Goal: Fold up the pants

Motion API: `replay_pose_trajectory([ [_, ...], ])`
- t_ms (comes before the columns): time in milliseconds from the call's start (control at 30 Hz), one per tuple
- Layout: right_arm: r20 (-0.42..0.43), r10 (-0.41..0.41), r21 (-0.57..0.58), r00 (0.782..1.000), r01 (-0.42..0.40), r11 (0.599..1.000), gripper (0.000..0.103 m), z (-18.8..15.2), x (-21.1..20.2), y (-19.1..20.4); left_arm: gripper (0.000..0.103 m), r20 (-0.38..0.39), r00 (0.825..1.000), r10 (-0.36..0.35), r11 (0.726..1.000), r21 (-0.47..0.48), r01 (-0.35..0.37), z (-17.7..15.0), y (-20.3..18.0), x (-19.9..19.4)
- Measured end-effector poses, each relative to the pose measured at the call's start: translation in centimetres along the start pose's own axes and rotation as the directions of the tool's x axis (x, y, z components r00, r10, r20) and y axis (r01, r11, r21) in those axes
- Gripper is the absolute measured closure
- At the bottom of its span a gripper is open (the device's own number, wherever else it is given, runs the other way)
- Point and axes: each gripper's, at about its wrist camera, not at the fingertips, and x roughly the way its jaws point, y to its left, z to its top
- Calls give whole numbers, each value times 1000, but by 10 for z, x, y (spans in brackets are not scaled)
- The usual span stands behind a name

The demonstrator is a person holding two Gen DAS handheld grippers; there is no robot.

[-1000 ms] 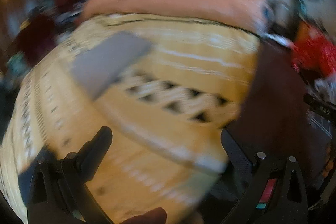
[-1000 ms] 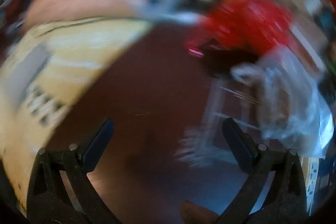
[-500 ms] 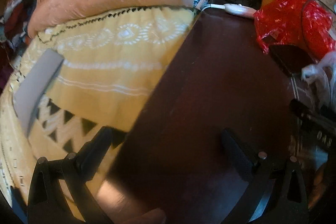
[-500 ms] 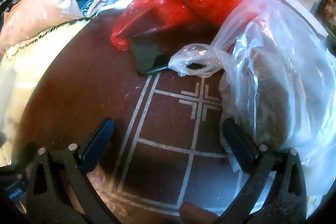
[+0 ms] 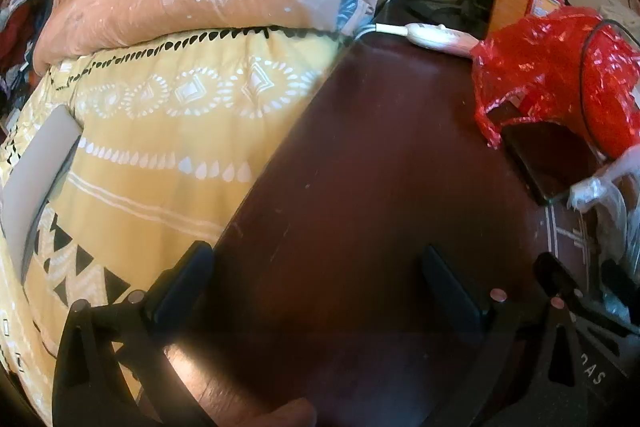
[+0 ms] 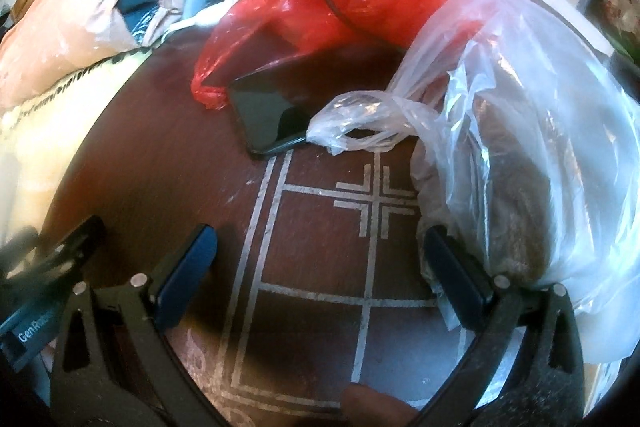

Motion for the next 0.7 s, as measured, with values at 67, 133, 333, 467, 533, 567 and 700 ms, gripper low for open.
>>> replay_pose_trajectory([
  [67, 4, -13, 17, 1000, 13, 1000, 0, 0, 2, 1, 0, 0, 1000, 6, 1000, -9, -6, 1, 1, 1],
  [133, 3, -21, 33, 1000, 21, 999, 0, 1, 2, 1, 0, -2, 1000, 5, 1000, -10, -5, 3, 0, 1],
  [333, 39, 9, 42, 999, -11, 999, 11, -5, -6, -9, 0, -5, 999, -31, 998, 53, 32, -3, -13, -2],
  [467, 25, -45, 40, 999, 44, 998, 9, -2, -2, -3, 0, -7, 1000, -17, 999, 27, 18, 2, -10, 1],
  [533, 19, -51, 49, 999, 50, 998, 8, 1, 0, -2, 0, -8, 1000, -7, 1000, 14, 7, 3, -8, 2],
  [567, 18, -45, 49, 999, 45, 998, 7, 0, 0, -3, 0, -7, 1000, -7, 1000, 10, 7, 3, -8, 2],
  [700, 9, -29, 34, 1000, 28, 999, 1, -1, 0, -1, 0, -6, 1000, 18, 1000, -21, -18, 3, -1, 3],
])
